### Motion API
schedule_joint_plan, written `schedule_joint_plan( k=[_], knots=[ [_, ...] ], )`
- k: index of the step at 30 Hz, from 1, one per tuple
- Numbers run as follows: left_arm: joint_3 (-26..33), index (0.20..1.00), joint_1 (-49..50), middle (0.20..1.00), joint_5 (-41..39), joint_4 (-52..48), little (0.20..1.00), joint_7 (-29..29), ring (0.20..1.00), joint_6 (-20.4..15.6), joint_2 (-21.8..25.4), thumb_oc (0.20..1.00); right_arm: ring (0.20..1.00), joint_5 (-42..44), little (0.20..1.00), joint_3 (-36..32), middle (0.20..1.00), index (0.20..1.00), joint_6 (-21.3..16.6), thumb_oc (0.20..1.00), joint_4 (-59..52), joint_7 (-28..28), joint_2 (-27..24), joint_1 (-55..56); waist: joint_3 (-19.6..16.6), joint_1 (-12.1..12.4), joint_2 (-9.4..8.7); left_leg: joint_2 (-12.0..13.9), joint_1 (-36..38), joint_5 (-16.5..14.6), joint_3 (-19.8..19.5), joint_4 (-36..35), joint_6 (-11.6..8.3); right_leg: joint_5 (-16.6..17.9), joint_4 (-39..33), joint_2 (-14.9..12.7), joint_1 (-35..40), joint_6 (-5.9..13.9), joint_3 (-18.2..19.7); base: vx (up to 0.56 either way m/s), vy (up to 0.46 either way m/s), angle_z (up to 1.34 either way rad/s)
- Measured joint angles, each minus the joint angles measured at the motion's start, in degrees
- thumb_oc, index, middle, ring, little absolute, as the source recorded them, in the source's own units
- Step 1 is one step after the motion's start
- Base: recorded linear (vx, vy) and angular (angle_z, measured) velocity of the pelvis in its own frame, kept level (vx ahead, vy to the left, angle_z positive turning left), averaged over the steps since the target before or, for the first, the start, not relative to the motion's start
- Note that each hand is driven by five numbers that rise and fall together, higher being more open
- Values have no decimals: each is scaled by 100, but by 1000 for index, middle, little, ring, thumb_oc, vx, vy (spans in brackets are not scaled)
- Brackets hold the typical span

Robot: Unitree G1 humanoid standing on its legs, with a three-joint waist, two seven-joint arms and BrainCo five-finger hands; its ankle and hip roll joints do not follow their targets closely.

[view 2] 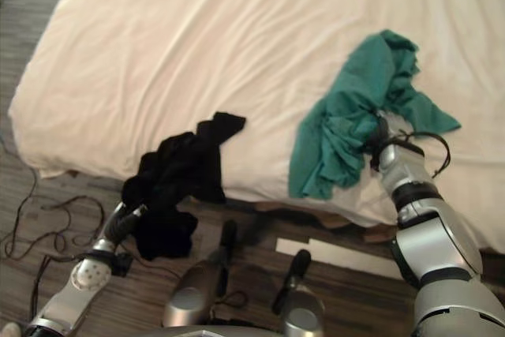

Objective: Tidy up the quilt and then pick up the clothes from the bed and put them into the laundry hamper.

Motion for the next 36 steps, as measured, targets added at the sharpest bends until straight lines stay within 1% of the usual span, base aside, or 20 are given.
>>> schedule_joint_plan(
  k=[3,6,10,12,14,21,23,24,25,26,27,28,29,30,31,32,33,34,35,36],
  knots=[
    [-68,200,-55,200,-80,-16,200,-227,200,27,-30,200,200,503,200,-698,200,200,-68,200,-1061,35,38,1038,-144,-7,-92,-1,-32,1,131,5,2,-31,2,-33,-2,-17,29,44,86,10],
    [-9,200,44,200,82,340,200,-431,200,118,-158,200,200,1141,200,-1511,200,200,-464,200,-2748,288,568,2974,-371,-161,-318,24,147,7,393,15,6,-100,126,-87,52,22,111,54,90,-10],
    [210,200,308,200,237,1209,200,-604,200,419,-301,200,200,2008,200,-1796,200,200,-664,200,-2863,1127,1438,4811,-808,-716,-738,8,386,-121,538,-7,42,-162,238,-112,169,113,345,18,12,-15],
    [306,200,247,200,231,1371,200,-615,200,453,-437,200,200,2239,200,-1805,200,200,-476,200,-2615,1423,1634,5451,-844,-871,-800,9,408,-87,491,11,113,-209,346,-72,155,136,691,-3,-13,6],
    [584,200,231,200,133,1462,200,-615,200,459,-602,200,200,2498,200,-1820,200,200,-337,200,-2177,1662,1805,6103,-854,-1112,-813,47,346,-51,377,19,223,-588,511,179,-20,114,1989,15,-58,17],
    [1003,200,366,200,-331,2131,200,-266,200,430,-1221,200,200,2688,200,-1109,200,200,-43,200,-2025,1638,1882,6169,-914,-1078,-666,317,420,22,390,-10,86,-421,-47,506,339,73,2073,-9,-87,-3],
    [1060,200,348,200,-680,2233,200,-74,200,347,-1741,200,200,2670,200,-544,200,200,-30,200,-2182,1496,1718,5559,-927,-801,-426,284,227,121,47,-6,-39,-392,-15,590,373,29,1792,-178,-11,88],
    [867,200,260,200,-789,2314,200,25,200,342,-1943,200,200,2672,200,-531,200,200,-120,200,-2255,1451,1658,5303,-990,-664,-223,269,-2,111,-127,-3,-18,-418,-10,597,417,-30,1367,-267,4,187],
    [751,200,159,200,-796,2302,200,42,200,347,-1966,200,200,2671,200,-499,200,200,-152,200,-2387,1298,1661,5229,-990,-584,-193,275,-148,-77,2,7,95,-369,-17,525,461,-122,868,-259,-4,229],
    [695,200,17,200,-832,2326,200,67,200,339,-1930,200,200,2674,200,-494,200,200,-204,200,-2448,1242,1707,5136,-954,-618,-371,263,-254,-213,312,77,44,-440,-47,305,440,-266,527,-167,-6,230],
    [687,200,-114,200,-970,2412,200,149,200,363,-1888,200,200,2673,200,-458,200,200,-202,200,-2551,1131,1728,4750,-957,-467,-435,279,-460,-276,1332,417,133,-367,-11,14,556,-214,-166,-69,-7,219],
    [691,200,-129,200,-1010,2404,200,215,200,376,-1864,200,200,2675,200,-526,200,200,-258,200,-2619,1046,1735,4632,-978,-505,-479,426,-509,-308,2066,753,155,-348,-9,-68,588,-224,-434,-1,-1,189],
    [687,200,-111,200,-1011,2395,200,263,200,373,-1835,200,200,2676,200,-672,200,200,-340,200,-2642,997,1718,4528,-998,-494,-454,459,-430,-290,2075,820,157,-398,4,-99,606,-169,-364,0,0,120],
    [684,200,103,200,-1011,2345,200,312,200,380,-1825,200,200,2676,200,-832,200,200,-431,200,-2674,949,1676,4372,-1125,-401,-158,726,81,-163,1946,690,331,-510,111,6,623,-10,-267,-168,154,72],
    [679,200,159,200,-1010,2373,200,314,200,396,-1776,200,200,2676,200,-899,200,200,-452,200,-2655,942,1697,4364,-1135,-432,-117,733,271,109,2012,435,148,-544,153,4,647,67,-233,-169,145,41],
    [637,200,191,200,-1005,2333,200,351,200,432,-1752,200,200,2669,200,-940,200,200,-391,200,-2676,862,1816,4339,-1080,-252,-157,465,207,233,1956,380,430,-497,256,-214,793,189,-241,-2,452,224],
    [361,200,-263,200,-961,2108,200,427,200,461,-1804,200,200,2616,200,-1599,200,200,-330,200,-3535,485,2033,5519,-670,-613,-298,259,-187,-111,2980,1682,604,-448,197,-389,1891,307,-1305,217,390,349],
    [641,200,-426,200,-926,2342,200,478,200,316,-2102,200,200,2574,200,-1622,200,200,-239,200,-3319,364,2156,5726,-784,-729,-287,96,-401,-306,3484,1895,1032,-358,585,-332,2073,446,-1902,219,414,404],
    [701,200,-411,200,-903,2555,200,541,200,190,-2292,200,200,2510,200,-1468,200,200,-114,200,-3097,263,2160,5810,-889,-677,-230,-10,-485,-127,3583,1738,1323,-404,1108,-284,2091,374,-2189,178,286,268],
    [544,200,-127,200,-887,2798,200,675,200,267,-2240,200,200,2389,200,-1083,200,200,-29,200,-2634,143,2184,5948,-1409,-322,265,109,-397,-355,3179,1329,1723,-670,2336,-290,1754,137,-2356,193,266,181]
  ],
)
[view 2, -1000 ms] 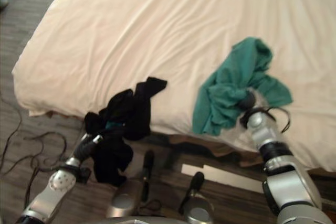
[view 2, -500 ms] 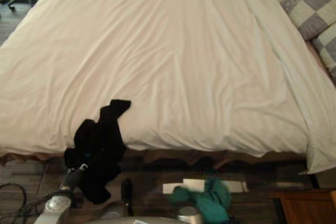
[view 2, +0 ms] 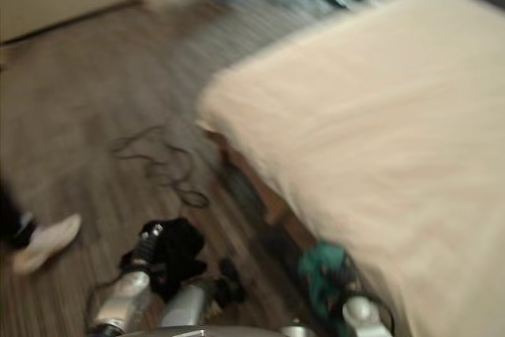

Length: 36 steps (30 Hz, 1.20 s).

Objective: Tidy up the quilt and then pick up the clothes from the bed and put them into the laundry hamper.

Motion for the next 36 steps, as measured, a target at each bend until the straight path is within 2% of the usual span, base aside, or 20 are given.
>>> schedule_joint_plan(
  k=[2,3,4,5,6,7,8,9,10,11,18,22,23,25,26,29,30,32,34,36],
  knots=[
    [181,200,95,200,21,163,200,55,200,218,465,200,200,-14,200,11,200,200,-91,200,-76,-85,507,-154,-141,8,-256,-400,-160,-42,-697,-546,-397,-1047,648,84,-991,66,439,148,186,247],
    [211,200,-214,200,11,426,200,222,200,268,856,200,200,-15,200,212,200,200,-164,200,17,-124,657,-356,-79,-224,-865,-547,-520,-1427,-255,111,-1613,-1140,946,-88,-1975,-494,1112,42,49,321],
    [154,200,-344,200,17,452,200,247,200,273,1370,200,200,-14,200,268,200,200,-172,200,136,-102,851,-676,-85,-290,-1356,-523,-1463,-1709,-784,2403,-401,-612,1220,-694,-2664,-699,1891,119,24,306],
    [233,200,-503,200,20,642,200,354,200,383,1739,200,200,5,200,201,200,200,-212,200,356,-116,872,-1089,88,-446,-1180,289,-1880,-2060,-2342,3829,-589,-749,1384,-731,-3111,78,3276,127,-70,237],
    [323,200,-726,200,29,795,200,393,200,454,1772,200,200,16,200,-6,200,200,-204,200,581,-165,1000,-1237,299,-594,-1253,161,-1643,-1951,-2284,3732,-757,-1081,1154,-968,-2763,691,3669,179,-126,215],
    [308,200,-839,200,75,795,200,413,200,443,1694,200,200,27,200,-69,200,200,-97,200,684,-200,1045,-1186,380,-423,-1433,-243,-1220,-1700,-2360,3128,-778,-1199,928,-1035,-2668,600,3833,148,-146,179],
    [212,200,-842,200,126,793,200,391,200,414,1569,200,200,48,200,-99,200,200,-108,200,708,-255,1044,-1093,408,-305,-1475,-392,-813,-1491,-2373,2411,-1068,-1236,631,-896,-2676,336,3780,193,-190,126],
    [115,200,-694,200,181,788,200,362,200,364,1191,200,200,72,200,-110,200,200,-187,200,685,-306,913,-953,310,-240,-1311,-395,-145,-1299,-2166,1133,-1449,-1121,-432,-328,-2670,-69,3857,145,-115,193],
    [-4,200,-600,200,206,679,200,368,200,351,890,200,200,101,200,-173,200,200,-279,200,589,-330,601,-845,276,-431,-957,-248,170,-470,-2198,329,-1061,-977,-831,-26,-2824,154,3725,103,-68,200],
    [26,200,-514,200,397,566,200,260,200,293,802,200,200,114,200,-493,200,200,-229,200,815,-498,570,-1080,449,-346,-1206,-341,337,-1166,-1932,978,-469,1063,-2010,342,-2647,-486,3589,6,15,150],
    [-461,200,-338,200,803,576,200,-36,200,87,808,200,200,-908,200,349,200,200,-305,200,819,-263,332,-933,383,55,-982,-161,1060,-961,-2019,291,-792,962,-2339,431,-1961,-521,2634,43,-129,8],
    [-637,200,-488,200,802,576,200,-30,200,61,740,200,200,-910,200,255,200,200,-387,200,811,-280,123,-1095,593,104,-735,242,289,-1044,-2042,1997,-1260,757,-2374,692,-1868,-813,2434,202,-171,14],
    [-665,200,-560,200,805,595,200,-2,200,40,716,200,200,-909,200,221,200,200,-365,200,827,-296,64,-1130,737,212,-722,452,-207,-908,-2016,2946,-1670,678,-2374,734,-1747,-922,2461,199,34,4],
    [-652,200,-474,200,808,581,200,12,200,37,714,200,200,-908,200,235,200,200,-353,200,802,-304,41,-1204,731,322,-834,420,-253,-955,-1821,2337,-1700,659,-2374,665,-1790,-938,2591,341,70,-21],
    [-650,200,-476,200,810,582,200,14,200,41,712,200,200,-908,200,224,200,200,-357,200,786,-311,-8,-1297,800,294,-914,302,-181,-796,-1555,1186,-1666,652,-2377,623,-1811,-943,2606,547,125,-22],
    [-627,200,-513,200,845,703,200,12,200,40,612,200,200,-907,200,436,200,200,-350,200,860,-306,-131,-1424,746,308,-674,32,153,-359,-1407,-1058,-1714,275,-2392,748,-1750,-575,2704,540,169,-18],
    [-613,200,-492,200,852,773,200,14,200,38,458,200,200,-906,200,470,200,200,-360,200,890,-302,-199,-1413,662,344,-362,335,106,-535,-1408,-1361,-1817,81,-2010,1091,-1802,-646,2560,450,179,-10],
    [-435,200,-787,200,851,827,200,-3,200,-11,617,200,200,-909,200,435,200,200,-328,200,965,-318,88,-1577,698,486,-584,619,-205,212,-898,-1015,-1871,-273,-1561,980,-1903,-806,2399,440,173,0],
    [-196,200,-783,200,844,914,200,-10,200,40,685,200,200,-944,200,605,200,200,-387,200,811,-330,155,-1773,698,661,-1047,547,-264,204,-559,-960,-1845,-272,-2112,827,-1919,-809,2596,627,229,-33],
    [-64,200,-570,200,811,978,200,10,200,85,597,200,200,-1056,200,601,200,200,-405,200,805,-332,122,-1743,657,791,-989,620,230,-80,-531,-1049,-1724,-196,-2301,830,-1625,-688,2709,598,242,-44]
  ],
)
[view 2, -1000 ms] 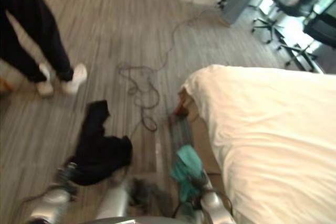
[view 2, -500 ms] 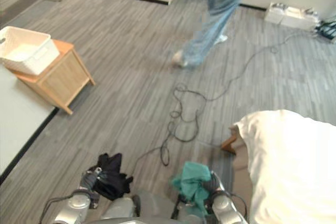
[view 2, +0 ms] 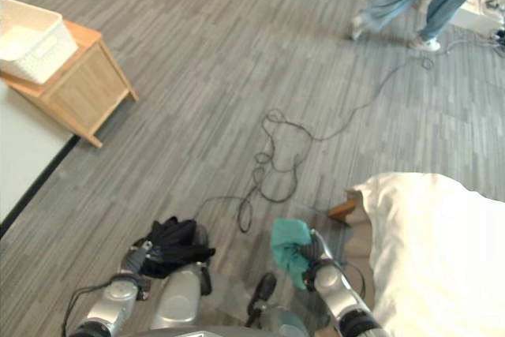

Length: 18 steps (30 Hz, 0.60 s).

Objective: Tidy up the quilt and then pick up the clothes from the bed and put them into the laundry hamper.

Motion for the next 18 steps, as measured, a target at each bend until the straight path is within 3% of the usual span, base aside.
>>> schedule_joint_plan(
  k=[1,2,3,4,5,6,7,8,9,10,12,14,15,16,17,18],
  knots=[
    [16,200,44,200,-19,1,200,-1,200,5,70,200,200,-39,200,-48,200,200,1,200,14,-45,95,32,16,-37,-145,-236,114,45,10,-3,484,6,50,-158,109,134,61,545,283,-6],
    [90,200,-24,200,-23,-3,200,15,200,7,139,200,200,-58,200,68,200,200,-25,200,16,-60,100,146,14,-36,-325,-339,97,-219,-43,164,641,198,511,-324,32,572,73,519,244,47],
    [53,200,-94,200,-36,19,200,22,200,44,219,200,200,-67,200,112,200,200,-14,200,61,-49,127,170,55,-50,-294,-297,108,-241,-144,412,789,-55,2370,-677,-628,1002,89,506,240,64],
    [-31,200,-56,200,-40,-143,200,30,200,42,291,200,200,-66,200,110,200,200,-20,200,28,-56,176,241,32,-88,-304,-265,124,-105,-69,421,921,-119,3067,-840,-887,1134,17,494,188,72],
    [-62,200,-81,200,-44,-291,200,36,200,27,404,200,200,-66,200,120,200,200,-21,200,20,-53,238,293,28,-115,-442,-353,178,-122,-99,458,938,-68,3650,-1006,-1171,1264,149,530,179,54],
    [-136,200,-177,200,-125,-258,200,105,200,66,548,200,200,-66,200,120,200,200,-10,200,4,-34,296,192,112,-146,-482,-511,362,-263,-211,428,1030,524,4948,-1334,-1804,1429,493,559,142,40],
    [-205,200,-234,200,-147,-262,200,154,200,89,573,200,200,-66,200,90,200,200,-19,200,-71,-40,270,104,164,-218,-363,-472,492,-312,-334,361,1060,488,5274,-1362,-2067,1404,471,1140,84,64],
    [-256,200,-305,200,-148,-382,200,242,200,43,601,200,200,-65,200,61,200,200,-35,200,-430,-81,139,46,232,-351,-103,-395,720,-314,-573,159,1076,446,4590,-1294,-2308,1330,103,925,32,62],
    [-317,200,-373,200,-153,-433,200,269,200,40,563,200,200,-62,200,33,200,200,-38,200,-533,-97,121,46,232,-438,-102,-432,801,-335,-639,113,1068,389,4043,-1233,-2367,1321,-13,1012,-44,89],
    [-322,200,-384,200,-147,-524,200,317,200,59,613,200,200,-56,200,-42,200,200,-61,200,-729,-138,126,97,261,-643,-26,-444,747,-447,-922,171,982,104,2661,-1083,-2159,1182,-176,495,-56,99],
    [-285,200,-487,200,-138,-497,200,343,200,39,467,200,200,-54,200,-221,200,200,-133,200,-840,-217,153,235,244,-966,-27,-656,1026,-513,-1229,-63,916,94,116,-959,-1806,942,-284,807,-38,125],
    [-306,200,-487,200,-131,-478,200,347,200,30,400,200,200,-52,200,-222,200,200,-90,200,-710,-223,149,320,233,-1028,-23,-688,1295,-639,-1269,-95,852,193,-55,-1008,-1941,868,-194,861,-49,60],
    [-295,200,-318,200,-67,-278,200,350,200,12,303,200,200,-64,200,-189,200,200,0,200,-656,-200,160,342,152,-1124,34,-659,1547,-984,-1333,-27,679,254,179,-1006,-2014,906,90,910,-92,45],
    [-236,200,-206,200,10,-179,200,351,200,19,291,200,200,-67,200,-142,200,200,38,200,-652,-163,162,393,129,-1169,74,-583,1798,-1155,-1400,32,553,262,642,-998,-2020,897,87,774,-144,53],
    [-244,200,-77,200,44,-104,200,336,200,27,265,200,200,-68,200,-141,200,200,22,200,-655,-155,150,518,-10,-1221,83,-482,1901,-1321,-1448,88,423,452,730,-937,-1920,699,138,659,-236,42],
    [-170,200,86,200,39,-7,200,339,200,30,93,200,200,-82,200,-150,200,200,30,200,-598,-149,36,540,-131,-1232,366,-235,1925,-1422,-1545,444,189,678,967,-739,-1874,585,117,744,-476,71]
  ],
)
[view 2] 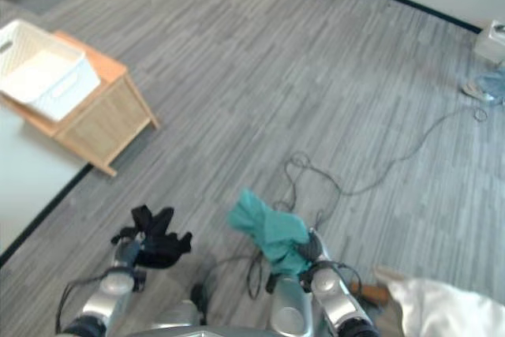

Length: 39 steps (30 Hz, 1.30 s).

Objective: Tidy up the quilt and then pick up the clothes from the bed and put them into the laundry hamper.

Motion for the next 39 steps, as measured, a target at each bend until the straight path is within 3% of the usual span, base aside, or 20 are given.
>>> schedule_joint_plan(
  k=[1,4,5,8,10,12,13,14,15,17,19,21,22,26,27,29,32,34,36,39],
  knots=[
    [36,200,22,200,-13,72,200,-11,200,-6,-65,200,200,-9,200,-53,200,200,26,200,192,17,-46,-95,43,-5,-16,351,-732,-1,-102,1843,-131,-8,215,199,209,-19,-6,768,-519,70],
    [-31,200,250,200,-58,-428,200,-104,200,-86,-89,200,200,11,200,-275,200,200,3,200,-2,34,-406,-32,145,485,-2,838,-2941,918,-652,5637,125,-174,118,628,812,-788,-136,463,-223,24],
    [-91,200,223,200,-60,-414,200,-108,200,-86,-46,200,200,14,200,-289,200,200,10,200,35,25,-477,-45,209,562,-108,793,-3193,770,-504,5806,154,-78,28,635,935,-909,-119,602,65,-28],
    [-86,200,208,200,-56,-357,200,-109,200,-43,16,200,200,35,200,-278,200,200,-5,200,64,-46,-428,-325,328,675,-388,362,-3478,587,219,3967,147,-305,-686,733,1834,-807,-231,685,174,-4],
    [-141,200,70,200,-46,-473,200,-124,200,-57,-1,200,200,53,200,-213,200,200,-21,200,60,-26,-440,-381,392,816,-477,38,-3312,985,1002,1488,322,-273,-1023,710,2341,-547,-352,629,219,-20],
    [-138,200,77,200,-42,-478,200,-126,200,-54,1,200,200,64,200,-101,200,200,-32,200,57,-30,-428,-426,378,742,-408,-36,-3263,1319,1622,569,312,-473,-1009,711,2683,-261,-526,491,167,2],
    [-143,200,81,200,-11,-472,200,-128,200,-42,-24,200,200,67,200,-46,200,200,-33,200,111,-29,-394,-295,307,759,-356,-20,-3117,1603,2437,-45,576,-759,-1011,767,3189,68,-868,871,296,6],
    [-124,200,109,200,-5,-458,200,-127,200,-50,-33,200,200,66,200,-27,200,200,-17,200,122,-28,-376,-269,238,776,-354,52,-3097,1447,2687,-15,609,-892,-1010,800,3353,33,-993,712,247,-7],
    [8,200,117,200,-2,-308,200,-136,200,-41,10,200,200,63,200,48,200,200,12,200,162,-27,-269,-309,192,797,-485,-6,-3034,1634,2820,406,1168,-1009,-979,762,3542,-71,-1048,475,226,6],
    [242,200,-124,200,-3,7,200,-123,200,63,82,200,200,48,200,391,200,200,-27,200,250,-9,-95,-312,61,736,-896,-343,-2857,1484,2651,662,1427,-827,252,272,3308,-120,-1002,457,221,47],
    [173,200,-317,200,-10,55,200,-112,200,53,117,200,200,44,200,404,200,200,-63,200,376,-9,92,-180,49,745,-958,-578,-2378,1329,2253,479,1510,-808,2485,-161,2657,423,-705,511,190,100],
    [120,200,-431,200,-22,-21,200,-39,200,41,203,200,200,45,200,392,200,200,-53,200,404,4,237,-215,98,728,-937,-666,-2021,1120,1865,414,1506,-773,3840,-114,1818,557,-209,550,116,100],
    [112,200,-558,200,-48,39,200,41,200,43,201,200,200,53,200,355,200,200,-107,200,325,2,229,-348,216,737,-705,-802,-1702,961,1220,177,1417,-972,4322,161,1060,321,86,613,-48,143],
    [89,200,-727,200,-57,-149,200,154,200,-33,83,200,200,70,200,234,200,200,-122,200,217,17,81,-531,406,581,-323,-919,-1078,829,87,-212,1080,-1367,2970,484,10,-172,-2,631,-150,183],
    [54,200,-763,200,-55,-134,200,174,200,-45,53,200,200,74,200,170,200,200,-171,200,217,22,-22,-462,361,415,-333,-994,-804,817,-353,-399,1124,-1284,976,367,-6,-146,-96,825,-253,255],
    [101,200,-677,200,-40,48,200,182,200,-51,78,200,200,75,200,154,200,200,-192,200,228,18,-34,-479,275,468,-403,-1070,-555,486,-882,-432,837,-986,-449,136,-189,31,430,982,-360,197],
    [100,200,-557,200,12,379,200,250,200,-37,127,200,200,58,200,209,200,200,-146,200,292,101,-3,-339,241,385,-321,-881,-116,22,-1648,11,578,-446,-844,-107,132,15,760,496,-312,186],
    [165,200,-420,200,-3,439,200,266,200,-62,156,200,200,44,200,271,200,200,-80,200,416,194,74,-272,173,443,-529,-819,-366,-350,-1467,1181,97,370,-486,-160,498,-77,858,381,-433,164],
    [210,200,-173,200,-50,325,200,277,200,-136,-126,200,200,46,200,272,200,200,-81,200,439,199,-145,-449,143,569,-391,-181,-1845,51,-1001,4056,107,232,58,157,671,-411,426,293,-384,131],
    [205,200,65,200,-82,233,200,229,200,-135,-162,200,200,45,200,132,200,200,-107,200,347,198,-371,-662,261,709,-609,254,-2739,-81,644,3292,176,175,-942,489,1652,-529,-198,446,-204,88]
  ],
)
